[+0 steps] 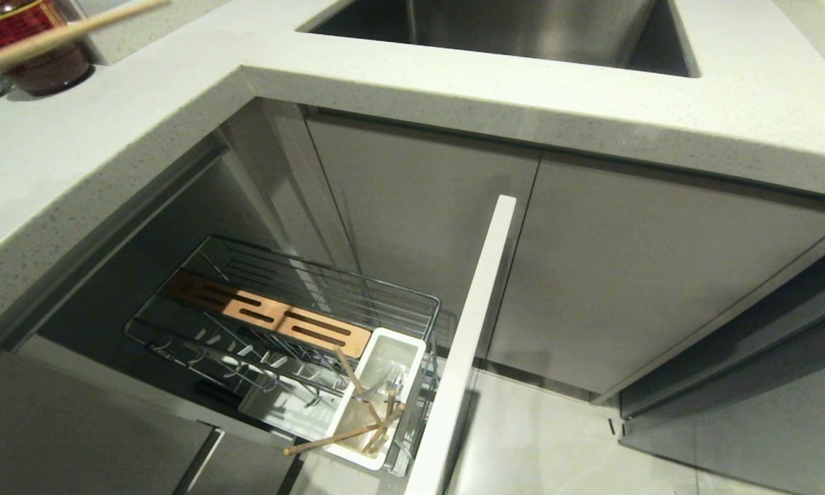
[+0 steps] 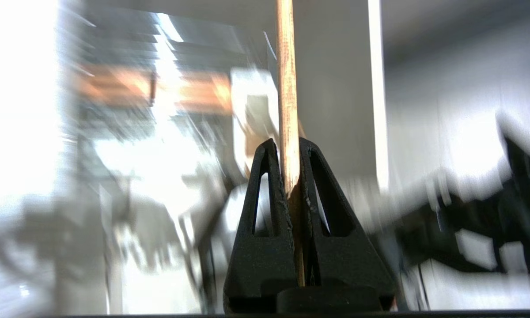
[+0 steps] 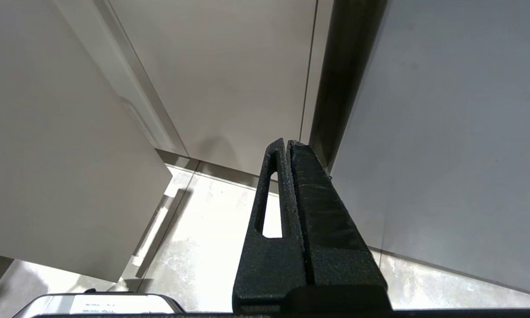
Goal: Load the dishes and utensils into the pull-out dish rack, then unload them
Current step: Take the chopsticks out of the cupboard
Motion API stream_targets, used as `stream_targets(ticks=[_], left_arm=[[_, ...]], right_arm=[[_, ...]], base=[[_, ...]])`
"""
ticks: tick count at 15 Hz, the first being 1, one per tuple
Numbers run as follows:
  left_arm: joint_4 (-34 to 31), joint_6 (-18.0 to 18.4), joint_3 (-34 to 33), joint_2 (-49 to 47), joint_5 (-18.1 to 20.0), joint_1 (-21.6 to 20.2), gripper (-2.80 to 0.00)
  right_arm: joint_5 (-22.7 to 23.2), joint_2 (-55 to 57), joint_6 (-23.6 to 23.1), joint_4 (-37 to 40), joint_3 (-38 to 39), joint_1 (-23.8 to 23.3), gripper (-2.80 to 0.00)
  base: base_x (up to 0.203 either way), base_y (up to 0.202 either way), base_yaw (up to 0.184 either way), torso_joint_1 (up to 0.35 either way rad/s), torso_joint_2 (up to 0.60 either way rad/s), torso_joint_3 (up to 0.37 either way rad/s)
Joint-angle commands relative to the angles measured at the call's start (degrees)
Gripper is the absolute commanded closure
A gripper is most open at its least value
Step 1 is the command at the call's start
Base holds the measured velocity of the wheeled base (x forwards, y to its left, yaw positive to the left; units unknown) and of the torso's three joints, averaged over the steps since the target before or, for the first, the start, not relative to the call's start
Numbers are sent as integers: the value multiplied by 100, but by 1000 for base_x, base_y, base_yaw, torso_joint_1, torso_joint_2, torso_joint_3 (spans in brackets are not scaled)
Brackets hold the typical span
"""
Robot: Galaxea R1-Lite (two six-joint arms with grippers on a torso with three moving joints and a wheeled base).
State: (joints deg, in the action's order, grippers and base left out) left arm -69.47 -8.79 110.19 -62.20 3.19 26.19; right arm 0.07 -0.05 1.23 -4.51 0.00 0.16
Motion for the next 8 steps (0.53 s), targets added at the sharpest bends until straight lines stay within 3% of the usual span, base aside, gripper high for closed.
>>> stream_targets(ticks=[1,5,8], left_arm=[[495,-4,-36,432,-307,-896,0],[1185,5,-232,437,-1821,-2816,0],[1284,137,-468,185,-2651,-4031,0]], right_arm=[[1,-4,0,-6,149,2,0],[1,-4,0,-6,149,2,0],[1,-4,0,-6,149,2,0]], base=[[0,0,0,0,0,0],[0,0,0,0,0,0],[0,0,0,0,0,0]])
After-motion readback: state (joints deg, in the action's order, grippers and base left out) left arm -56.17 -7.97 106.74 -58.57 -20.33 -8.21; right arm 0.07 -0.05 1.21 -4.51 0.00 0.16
